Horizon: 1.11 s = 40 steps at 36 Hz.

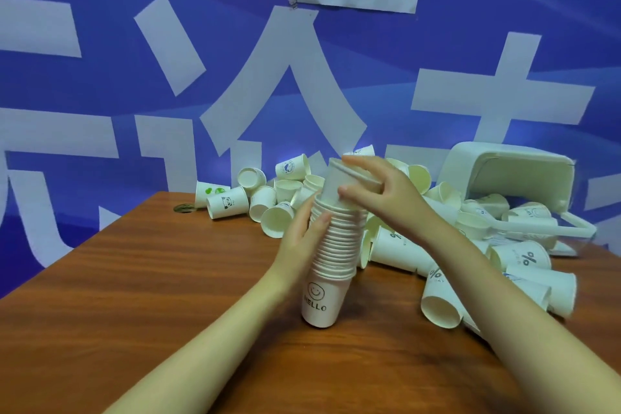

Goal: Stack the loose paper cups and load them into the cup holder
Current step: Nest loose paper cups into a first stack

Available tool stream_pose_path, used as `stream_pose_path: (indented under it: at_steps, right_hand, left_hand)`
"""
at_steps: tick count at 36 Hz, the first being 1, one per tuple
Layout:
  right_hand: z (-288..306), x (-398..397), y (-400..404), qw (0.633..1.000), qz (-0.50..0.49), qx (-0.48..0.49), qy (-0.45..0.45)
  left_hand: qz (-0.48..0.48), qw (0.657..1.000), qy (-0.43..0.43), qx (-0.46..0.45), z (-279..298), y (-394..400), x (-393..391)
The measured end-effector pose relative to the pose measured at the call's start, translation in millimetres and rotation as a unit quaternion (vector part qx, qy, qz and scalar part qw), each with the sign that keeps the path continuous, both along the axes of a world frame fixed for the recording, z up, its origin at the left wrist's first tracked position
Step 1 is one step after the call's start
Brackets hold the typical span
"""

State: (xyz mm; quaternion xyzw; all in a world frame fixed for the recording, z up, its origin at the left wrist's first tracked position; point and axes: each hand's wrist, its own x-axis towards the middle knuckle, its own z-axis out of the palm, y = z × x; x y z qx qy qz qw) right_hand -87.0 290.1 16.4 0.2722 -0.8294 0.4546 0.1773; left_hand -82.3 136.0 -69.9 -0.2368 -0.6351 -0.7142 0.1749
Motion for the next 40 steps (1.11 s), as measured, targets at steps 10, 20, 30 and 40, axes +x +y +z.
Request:
stream_pose_path:
  at_steps: [10, 20, 30, 40]
  right_hand:
    - [-43.8, 11.9, -11.7, 0.995, 0.010, -0.099, 0.005]
    - [-104.0, 10.5, -31.4, 0.982, -0.004, -0.186, -0.019]
    - [-100.6, -4.1, 12.4, 0.956, -0.149, -0.253, -0.015]
    - [-98.7, -18.2, 19.9, 0.944, -0.210, -0.253, -0.006]
  left_hand:
    - [0.039, 0.996, -0.032, 0.080, -16.9, 12.3, -1.4]
    - [0.050, 0.990, -0.040, 0.125, -16.8, 0.1, -13.6]
    - [0.182, 0.959, 0.009, -0.215, -44.0, -31.6, -43.9]
    - [0.117, 0.815, 0.073, -0.563, -27.7, -2.7, -87.7]
